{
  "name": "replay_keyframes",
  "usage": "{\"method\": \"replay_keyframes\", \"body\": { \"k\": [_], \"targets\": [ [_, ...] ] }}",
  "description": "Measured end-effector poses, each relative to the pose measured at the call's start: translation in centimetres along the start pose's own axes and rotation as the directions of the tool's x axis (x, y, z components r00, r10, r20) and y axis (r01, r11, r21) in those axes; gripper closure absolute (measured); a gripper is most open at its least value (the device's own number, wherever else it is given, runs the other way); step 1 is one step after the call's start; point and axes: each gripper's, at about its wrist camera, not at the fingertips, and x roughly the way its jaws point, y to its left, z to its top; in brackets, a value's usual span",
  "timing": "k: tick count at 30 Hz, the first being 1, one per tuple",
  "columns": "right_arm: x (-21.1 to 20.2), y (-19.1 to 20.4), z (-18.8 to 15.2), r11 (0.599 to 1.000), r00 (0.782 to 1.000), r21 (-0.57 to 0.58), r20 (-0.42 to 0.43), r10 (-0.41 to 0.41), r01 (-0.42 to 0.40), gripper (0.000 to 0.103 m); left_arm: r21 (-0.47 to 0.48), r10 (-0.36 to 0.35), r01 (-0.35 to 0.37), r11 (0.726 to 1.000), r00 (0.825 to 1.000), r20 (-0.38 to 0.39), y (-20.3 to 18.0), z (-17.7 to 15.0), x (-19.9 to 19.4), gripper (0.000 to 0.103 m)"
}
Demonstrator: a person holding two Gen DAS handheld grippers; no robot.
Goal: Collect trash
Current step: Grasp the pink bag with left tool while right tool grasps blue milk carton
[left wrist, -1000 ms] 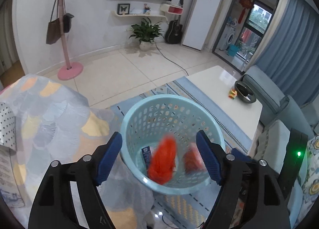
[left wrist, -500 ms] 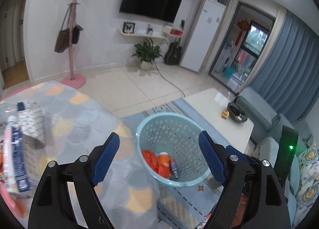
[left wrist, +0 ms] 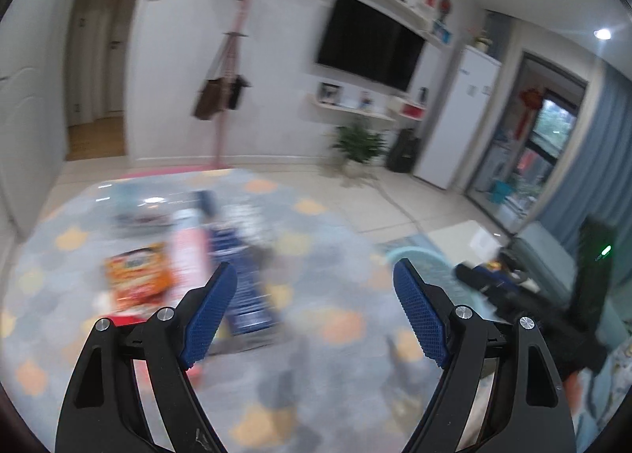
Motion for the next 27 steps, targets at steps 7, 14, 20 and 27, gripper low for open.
{"method": "replay_keyframes", "body": {
  "k": [7, 14, 20, 27],
  "targets": [
    [3.2, 7.9, 0.1, 0.991, 0.996, -0.110, -0.049, 0.073, -0.078, 0.051, -0.044, 0.056, -0.058, 0.997, 0.997, -0.055, 7.3, -2.0, -1.7, 0.023],
    [7.4, 13.4, 0.0, 0.979, 0.983, -0.146, -0.137, 0.124, -0.143, 0.051, -0.029, 0.035, -0.040, 0.999, 0.985, -0.170, 10.7, -5.1, 0.2, 0.023],
    [10.4, 16.0, -0.9, 0.977, 0.975, -0.167, -0.198, 0.099, -0.133, 0.051, -0.029, 0.013, -0.020, 0.999, 0.975, -0.221, 11.3, -6.9, 1.9, 0.023],
    [12.7, 16.9, -1.8, 0.977, 0.971, -0.192, -0.233, 0.051, -0.098, 0.051, -0.045, -0.018, 0.008, 0.999, 0.973, -0.229, 10.9, -7.3, 3.1, 0.025]
  ]
}}
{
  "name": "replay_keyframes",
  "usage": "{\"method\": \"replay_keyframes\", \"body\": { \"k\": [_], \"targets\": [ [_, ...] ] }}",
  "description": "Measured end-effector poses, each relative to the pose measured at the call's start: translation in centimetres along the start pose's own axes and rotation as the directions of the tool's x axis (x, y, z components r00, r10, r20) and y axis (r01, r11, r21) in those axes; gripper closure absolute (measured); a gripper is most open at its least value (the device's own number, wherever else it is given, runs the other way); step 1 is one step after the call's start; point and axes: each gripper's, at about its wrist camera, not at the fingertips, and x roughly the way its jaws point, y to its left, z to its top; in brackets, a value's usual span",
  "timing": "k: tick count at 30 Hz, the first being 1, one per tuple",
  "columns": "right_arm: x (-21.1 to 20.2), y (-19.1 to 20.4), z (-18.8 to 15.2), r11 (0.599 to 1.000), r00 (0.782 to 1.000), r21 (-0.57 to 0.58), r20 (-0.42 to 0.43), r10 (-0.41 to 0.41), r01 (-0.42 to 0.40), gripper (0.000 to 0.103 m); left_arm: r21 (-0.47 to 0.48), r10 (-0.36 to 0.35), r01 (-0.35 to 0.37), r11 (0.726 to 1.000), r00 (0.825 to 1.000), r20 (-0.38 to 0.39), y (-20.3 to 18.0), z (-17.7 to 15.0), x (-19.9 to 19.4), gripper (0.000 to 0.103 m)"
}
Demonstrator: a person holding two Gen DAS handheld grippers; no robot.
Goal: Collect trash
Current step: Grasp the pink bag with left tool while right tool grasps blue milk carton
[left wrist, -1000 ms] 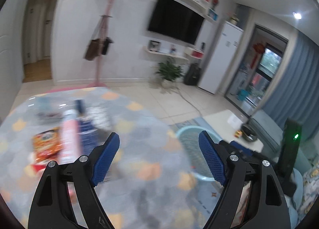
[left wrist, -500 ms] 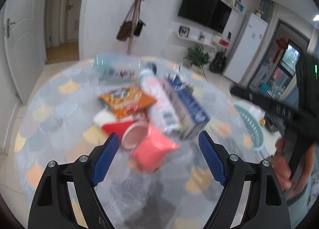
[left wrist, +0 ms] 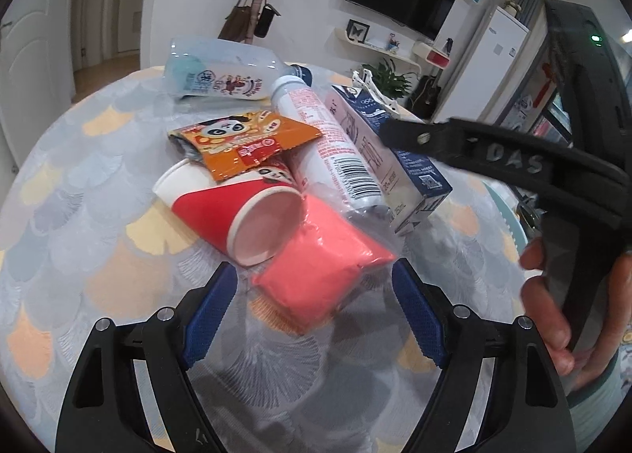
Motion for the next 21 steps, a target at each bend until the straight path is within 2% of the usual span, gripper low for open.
{"method": "replay_keyframes", "body": {
  "k": [7, 8, 10, 15, 18, 21],
  "targets": [
    [1.4, -0.2, -0.2, 1.000, 1.000, -0.007, -0.027, -0.006, 0.006, 0.052, 0.009, 0.009, -0.009, 1.000, 1.000, -0.004, -0.8, 0.0, 0.6, 0.030],
    [1.4, -0.2, -0.1, 1.000, 1.000, -0.008, -0.027, -0.002, 0.002, 0.056, 0.007, 0.010, -0.010, 1.000, 1.000, -0.003, -0.8, 0.0, 0.5, 0.034],
    [1.5, -0.3, -0.1, 1.000, 0.999, -0.012, -0.032, -0.007, 0.007, 0.059, 0.001, 0.009, -0.009, 1.000, 1.000, -0.006, -0.7, 0.0, 0.5, 0.040],
    [2.1, -0.7, -0.4, 1.000, 0.998, -0.008, -0.056, -0.021, 0.021, 0.067, 0.004, 0.024, -0.024, 1.000, 1.000, -0.012, -1.0, -0.1, 0.7, 0.063],
    [1.5, -0.8, -0.7, 0.999, 0.999, -0.019, -0.033, -0.028, 0.027, 0.068, 0.004, 0.024, -0.024, 1.000, 1.000, -0.003, -1.2, -0.3, 0.5, 0.068],
    [0.3, -0.8, -0.9, 0.999, 0.999, -0.026, 0.010, -0.034, 0.034, 0.068, 0.007, 0.017, -0.017, 1.000, 1.000, 0.021, -1.5, -0.4, -0.2, 0.069]
  ]
}}
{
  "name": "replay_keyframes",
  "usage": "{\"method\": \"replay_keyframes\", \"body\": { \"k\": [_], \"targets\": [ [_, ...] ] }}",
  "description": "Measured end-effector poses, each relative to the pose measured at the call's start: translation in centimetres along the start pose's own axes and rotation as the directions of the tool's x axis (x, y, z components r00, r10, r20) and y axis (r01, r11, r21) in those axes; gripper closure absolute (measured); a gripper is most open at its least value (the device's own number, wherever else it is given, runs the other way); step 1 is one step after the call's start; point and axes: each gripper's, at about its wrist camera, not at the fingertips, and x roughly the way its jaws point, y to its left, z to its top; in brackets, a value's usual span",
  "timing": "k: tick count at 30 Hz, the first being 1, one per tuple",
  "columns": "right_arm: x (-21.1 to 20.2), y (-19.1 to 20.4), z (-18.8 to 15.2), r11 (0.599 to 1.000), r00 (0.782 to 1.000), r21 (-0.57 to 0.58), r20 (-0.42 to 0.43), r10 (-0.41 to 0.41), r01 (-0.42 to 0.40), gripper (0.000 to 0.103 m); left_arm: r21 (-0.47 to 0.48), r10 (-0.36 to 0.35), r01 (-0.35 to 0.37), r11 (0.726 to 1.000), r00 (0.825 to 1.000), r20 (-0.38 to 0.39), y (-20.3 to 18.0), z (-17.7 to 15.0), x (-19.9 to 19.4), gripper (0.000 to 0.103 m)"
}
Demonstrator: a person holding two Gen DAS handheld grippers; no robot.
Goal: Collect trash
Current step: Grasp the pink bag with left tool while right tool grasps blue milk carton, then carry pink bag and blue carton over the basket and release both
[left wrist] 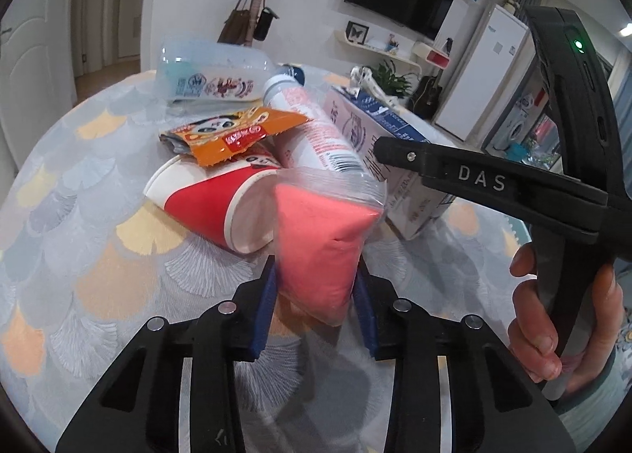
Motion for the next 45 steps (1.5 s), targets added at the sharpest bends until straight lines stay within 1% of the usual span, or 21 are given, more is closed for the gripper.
{"method": "replay_keyframes", "body": {
  "k": [5, 9, 15, 20, 24, 27, 29, 34, 36, 37, 39, 41, 45],
  "targets": [
    [-3.2, -0.3, 0.3, 1.000, 0.997, -0.002, 0.078, 0.010, -0.010, 0.068, 0.005, -0.021, 0.020, 1.000, 0.998, 0.052, -0.5, 0.3, -2.1, 0.069],
    [-5.6, -0.6, 0.5, 1.000, 0.993, -0.002, 0.118, 0.028, -0.028, 0.068, 0.017, -0.029, 0.027, 0.999, 0.996, 0.086, -1.4, 1.0, -3.5, 0.069],
    [-10.0, -2.2, 0.7, 0.999, 0.978, 0.023, 0.206, 0.044, -0.050, 0.068, 0.066, -0.045, 0.036, 0.997, 0.989, 0.141, -3.8, 2.8, -5.3, 0.069],
    [-13.3, -4.8, 0.7, 0.998, 0.963, 0.060, 0.269, 0.011, -0.028, 0.068, 0.113, -0.071, 0.053, 0.992, 0.984, 0.163, -5.8, 4.8, -5.4, 0.069],
    [-15.3, -7.6, 0.2, 0.995, 0.954, 0.098, 0.297, -0.027, -0.002, 0.068, 0.161, -0.101, 0.074, 0.984, 0.981, 0.163, -8.5, 6.3, -4.4, 0.069],
    [-16.5, -10.1, -0.5, 0.989, 0.947, 0.143, 0.313, -0.071, 0.027, 0.068, 0.192, -0.128, 0.098, 0.976, 0.981, 0.148, -10.5, 7.3, -3.2, 0.069],
    [-17.1, -12.2, -1.1, 0.982, 0.942, 0.179, 0.317, -0.114, 0.059, 0.068, 0.214, -0.142, 0.111, 0.971, 0.980, 0.137, -12.0, 7.7, -2.4, 0.069],
    [-17.3, -17.1, -2.8, 0.954, 0.935, 0.273, 0.290, -0.205, 0.124, 0.068, 0.268, -0.192, 0.164, 0.949, 0.978, 0.083, -16.1, 8.7, 0.8, 0.069],
    [-16.7, -19.5, -3.7, 0.928, 0.935, 0.325, 0.235, -0.265, 0.181, 0.068, 0.289, -0.207, 0.187, 0.939, 0.978, 0.039, -17.8, 8.8, 2.7, 0.069],
    [-16.6, -20.2, -4.0, 0.920, 0.935, 0.340, 0.219, -0.277, 0.194, 0.068, 0.290, -0.211, 0.197, 0.936, 0.977, 0.015, -18.5, 8.8, 3.7, 0.069],
    [-15.8, -22.9, -5.3, 0.898, 0.944, 0.395, 0.174, -0.280, 0.193, 0.068, 0.286, -0.229, 0.233, 0.929, 0.972, -0.048, -19.8, 8.8, 6.3, 0.069],
    [-15.1, -24.8, -6.4, 0.879, 0.949, 0.436, 0.143, -0.280, 0.193, 0.068, 0.292, -0.232, 0.250, 0.923, 0.968, -0.094, -21.2, 8.6, 8.3, 0.069],
    [-13.6, -28.0, -8.5, 0.841, 0.955, 0.498, 0.077, -0.286, 0.212, 0.068, 0.315, -0.237, 0.278, 0.907, 0.958, -0.162, -23.7, 8.1, 11.2, 0.069]
  ]
}}
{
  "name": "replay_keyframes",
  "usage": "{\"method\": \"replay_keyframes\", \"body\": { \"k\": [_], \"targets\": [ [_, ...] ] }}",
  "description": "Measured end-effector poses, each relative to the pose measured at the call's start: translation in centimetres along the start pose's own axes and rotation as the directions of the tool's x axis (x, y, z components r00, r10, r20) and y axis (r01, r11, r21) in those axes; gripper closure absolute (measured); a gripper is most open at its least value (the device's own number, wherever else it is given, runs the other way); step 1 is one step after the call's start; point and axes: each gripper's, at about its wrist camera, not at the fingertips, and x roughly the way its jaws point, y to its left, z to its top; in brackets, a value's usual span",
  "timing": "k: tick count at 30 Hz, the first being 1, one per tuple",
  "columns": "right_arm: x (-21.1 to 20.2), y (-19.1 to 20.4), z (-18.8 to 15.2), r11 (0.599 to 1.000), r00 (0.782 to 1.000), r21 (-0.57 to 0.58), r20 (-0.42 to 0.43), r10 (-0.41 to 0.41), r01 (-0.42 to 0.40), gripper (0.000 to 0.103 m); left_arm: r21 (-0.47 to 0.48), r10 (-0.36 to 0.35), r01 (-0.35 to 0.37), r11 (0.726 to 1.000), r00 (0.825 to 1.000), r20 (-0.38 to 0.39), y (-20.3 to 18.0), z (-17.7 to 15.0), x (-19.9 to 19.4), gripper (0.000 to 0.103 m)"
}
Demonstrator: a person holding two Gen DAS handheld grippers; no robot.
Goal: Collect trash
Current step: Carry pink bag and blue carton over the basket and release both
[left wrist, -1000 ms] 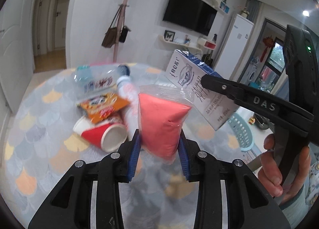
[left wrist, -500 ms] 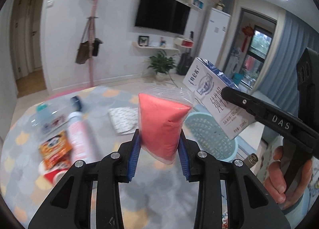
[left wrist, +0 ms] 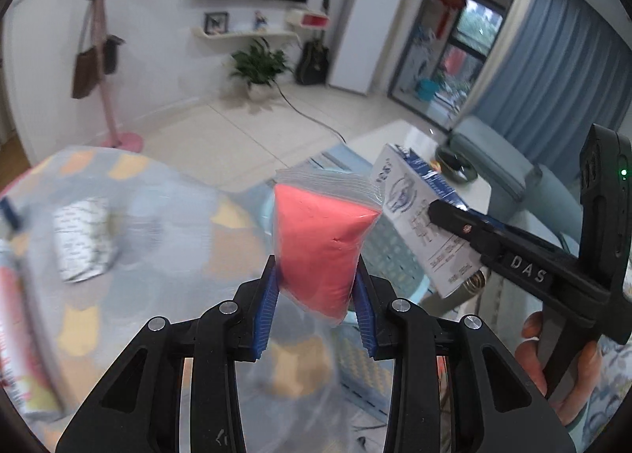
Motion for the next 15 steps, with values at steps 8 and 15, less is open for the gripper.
{"method": "replay_keyframes", "body": {
  "k": [8, 15],
  "targets": [
    [3.1, -4.2, -1.4, 0.996, 0.994, 0.075, -0.098, -0.037, 0.045, 0.068, 0.040, -0.009, 0.013, 0.999, 0.996, -0.088, -2.5, 1.1, 5.1, 0.069],
    [3.6, -5.2, -1.3, 0.992, 0.993, 0.108, -0.110, -0.047, 0.059, 0.063, -0.014, -0.017, 0.016, 1.000, 0.996, -0.085, -2.1, 1.4, 6.1, 0.045]
  ]
}}
